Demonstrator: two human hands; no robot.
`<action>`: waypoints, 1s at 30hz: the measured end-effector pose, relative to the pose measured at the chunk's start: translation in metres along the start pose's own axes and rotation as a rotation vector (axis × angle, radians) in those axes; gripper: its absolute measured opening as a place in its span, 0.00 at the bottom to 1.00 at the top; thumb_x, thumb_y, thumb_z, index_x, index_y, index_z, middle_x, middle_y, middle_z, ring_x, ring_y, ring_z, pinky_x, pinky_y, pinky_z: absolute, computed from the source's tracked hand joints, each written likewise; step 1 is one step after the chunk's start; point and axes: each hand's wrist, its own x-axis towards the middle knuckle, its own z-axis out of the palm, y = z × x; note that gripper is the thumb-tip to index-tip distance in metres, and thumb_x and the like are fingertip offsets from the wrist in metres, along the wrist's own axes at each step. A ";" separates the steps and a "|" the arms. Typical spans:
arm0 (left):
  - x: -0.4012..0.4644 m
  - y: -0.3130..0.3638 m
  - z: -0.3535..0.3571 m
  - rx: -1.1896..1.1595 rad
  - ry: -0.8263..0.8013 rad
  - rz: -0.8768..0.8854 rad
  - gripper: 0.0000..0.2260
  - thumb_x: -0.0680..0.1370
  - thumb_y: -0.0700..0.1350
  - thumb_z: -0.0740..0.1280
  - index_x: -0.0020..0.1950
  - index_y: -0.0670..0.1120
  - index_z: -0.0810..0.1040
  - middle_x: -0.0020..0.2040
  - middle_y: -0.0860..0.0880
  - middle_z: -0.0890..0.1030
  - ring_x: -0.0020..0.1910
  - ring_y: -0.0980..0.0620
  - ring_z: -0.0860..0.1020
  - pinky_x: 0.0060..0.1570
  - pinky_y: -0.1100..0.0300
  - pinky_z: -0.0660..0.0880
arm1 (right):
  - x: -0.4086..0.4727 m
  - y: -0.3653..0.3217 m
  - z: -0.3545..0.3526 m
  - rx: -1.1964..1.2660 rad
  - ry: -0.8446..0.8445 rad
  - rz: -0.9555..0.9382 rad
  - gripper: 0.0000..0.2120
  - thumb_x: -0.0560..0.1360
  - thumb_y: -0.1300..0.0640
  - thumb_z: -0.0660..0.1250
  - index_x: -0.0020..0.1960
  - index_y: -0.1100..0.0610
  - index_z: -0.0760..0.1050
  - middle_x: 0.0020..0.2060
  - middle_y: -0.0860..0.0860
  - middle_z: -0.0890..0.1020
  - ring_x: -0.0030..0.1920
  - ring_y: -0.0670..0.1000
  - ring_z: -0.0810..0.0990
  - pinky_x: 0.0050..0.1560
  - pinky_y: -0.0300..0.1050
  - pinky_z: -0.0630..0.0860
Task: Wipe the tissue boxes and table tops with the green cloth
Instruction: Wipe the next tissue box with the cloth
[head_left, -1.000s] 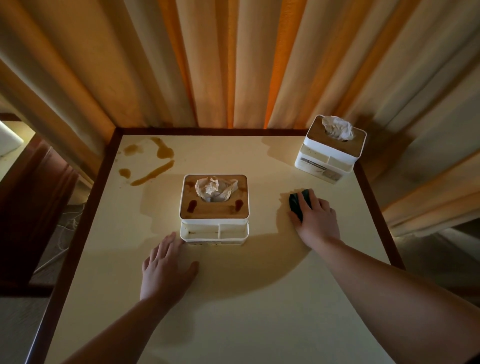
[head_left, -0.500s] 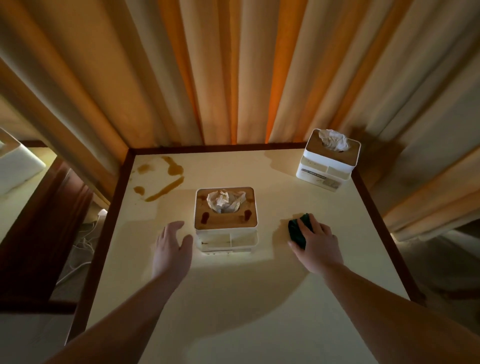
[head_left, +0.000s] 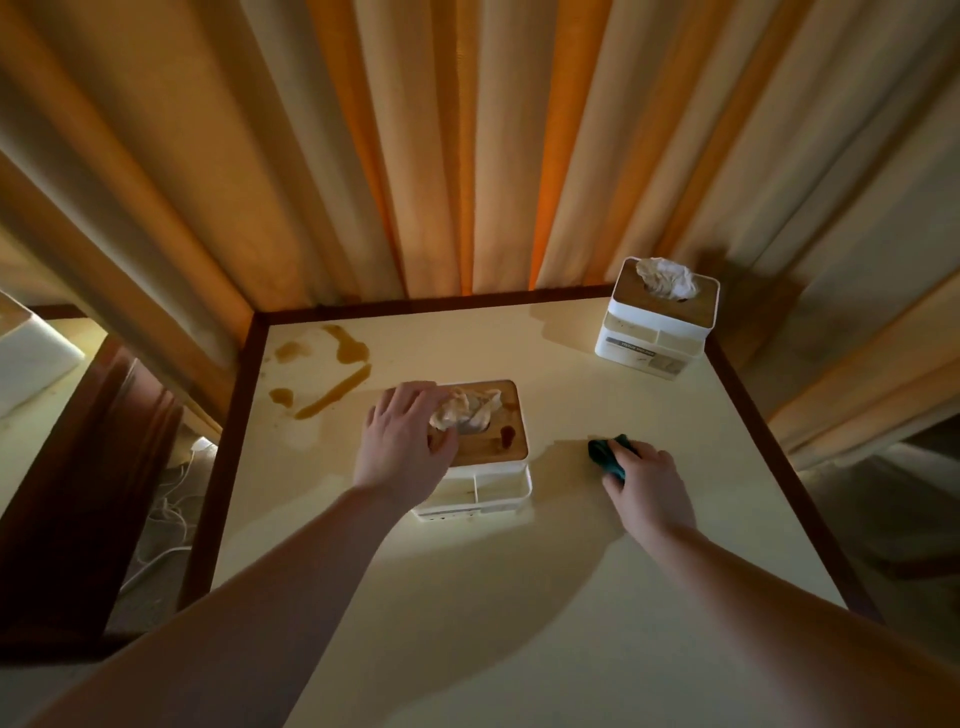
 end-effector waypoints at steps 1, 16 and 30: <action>0.007 0.001 0.000 0.025 -0.020 0.042 0.19 0.78 0.51 0.70 0.69 0.53 0.78 0.69 0.51 0.75 0.69 0.47 0.70 0.69 0.47 0.68 | 0.001 -0.007 -0.005 0.042 0.015 0.016 0.23 0.81 0.53 0.67 0.75 0.54 0.74 0.68 0.53 0.78 0.62 0.56 0.74 0.60 0.52 0.80; 0.046 0.004 0.000 0.098 -0.151 0.160 0.10 0.77 0.45 0.71 0.57 0.55 0.83 0.45 0.55 0.78 0.48 0.50 0.77 0.59 0.50 0.72 | 0.013 -0.100 -0.063 0.460 0.149 -0.087 0.21 0.78 0.60 0.67 0.71 0.53 0.78 0.60 0.51 0.82 0.57 0.53 0.79 0.58 0.42 0.76; 0.054 0.008 -0.010 0.180 -0.190 0.001 0.05 0.78 0.44 0.68 0.50 0.53 0.82 0.50 0.53 0.82 0.50 0.50 0.77 0.51 0.55 0.75 | 0.037 -0.148 -0.053 0.003 -0.096 -0.287 0.24 0.83 0.50 0.61 0.78 0.44 0.68 0.76 0.55 0.68 0.65 0.60 0.71 0.64 0.55 0.76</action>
